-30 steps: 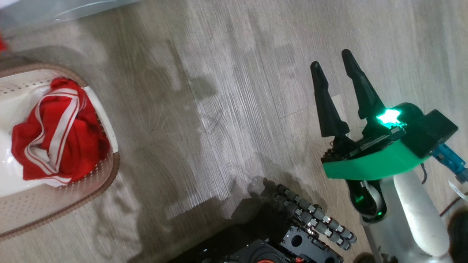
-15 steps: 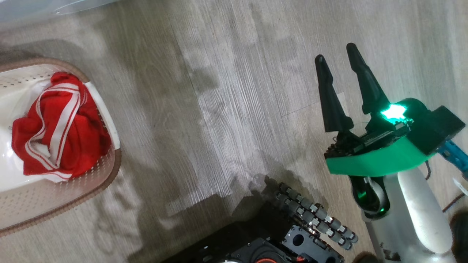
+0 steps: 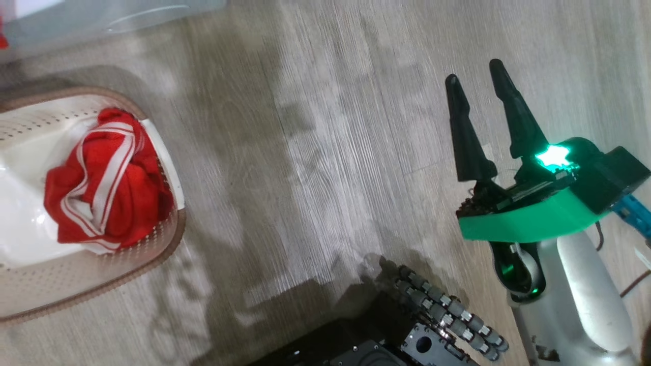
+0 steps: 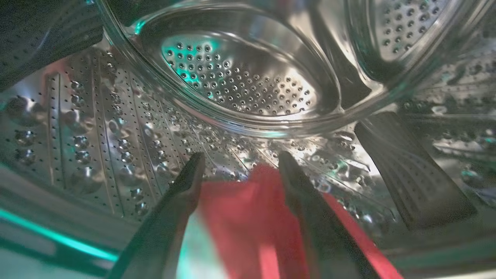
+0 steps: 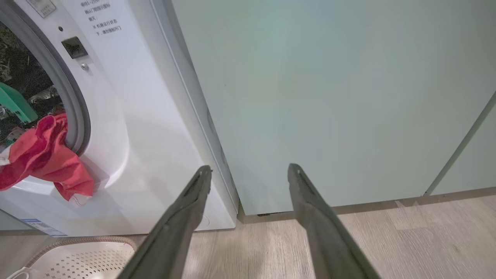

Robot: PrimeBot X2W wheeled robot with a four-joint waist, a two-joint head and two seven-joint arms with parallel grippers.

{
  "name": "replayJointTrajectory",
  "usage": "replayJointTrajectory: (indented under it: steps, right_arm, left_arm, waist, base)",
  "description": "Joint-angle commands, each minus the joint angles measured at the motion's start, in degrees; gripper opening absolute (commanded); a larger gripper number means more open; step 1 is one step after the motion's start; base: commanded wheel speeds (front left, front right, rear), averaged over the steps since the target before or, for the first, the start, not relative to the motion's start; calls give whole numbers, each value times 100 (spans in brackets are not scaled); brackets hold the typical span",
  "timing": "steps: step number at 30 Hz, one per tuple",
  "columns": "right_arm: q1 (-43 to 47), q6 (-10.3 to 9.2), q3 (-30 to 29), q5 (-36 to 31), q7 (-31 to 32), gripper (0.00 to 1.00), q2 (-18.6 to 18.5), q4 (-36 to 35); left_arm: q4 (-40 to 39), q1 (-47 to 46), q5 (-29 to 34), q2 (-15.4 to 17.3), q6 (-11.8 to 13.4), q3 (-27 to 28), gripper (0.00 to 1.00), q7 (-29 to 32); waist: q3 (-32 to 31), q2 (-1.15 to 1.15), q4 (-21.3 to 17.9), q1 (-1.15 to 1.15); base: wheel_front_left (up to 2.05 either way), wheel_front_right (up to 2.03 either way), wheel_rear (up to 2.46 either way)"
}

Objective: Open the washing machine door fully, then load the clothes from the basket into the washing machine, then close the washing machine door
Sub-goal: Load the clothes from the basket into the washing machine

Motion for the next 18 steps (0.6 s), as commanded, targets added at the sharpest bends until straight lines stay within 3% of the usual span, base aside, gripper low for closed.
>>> replayJointTrajectory:
  steps: [1, 8, 16, 18]
  right_arm:
    - [128, 0, 23, -46, -36, 100, 0, -123]
    - [211, 0, -94, -157, -36, 100, 0, -37]
    - [250, 0, -217, -363, -36, 100, 0, 49]
    - [264, 0, -273, -427, -36, 100, 0, 102]
  left_arm:
    - [-154, 146, 49, 178, 33, 19, 100, -54]
    - [-878, 1007, 58, -211, 239, 50, 100, -116]
    - [-3269, 2574, 411, -656, 670, 303, 100, -122]
    - [-4012, 3223, 559, -774, 874, 340, 100, -123]
  waist:
    - [-128, 0, 72, 0]
    - [-538, 0, 374, 0]
    - [-900, 0, 800, 0]
    - [-1043, 0, 928, 0]
  base:
    - [0, 0, 0]
    - [0, 0, 0]
    - [0, 0, 0]
    - [0, 0, 0]
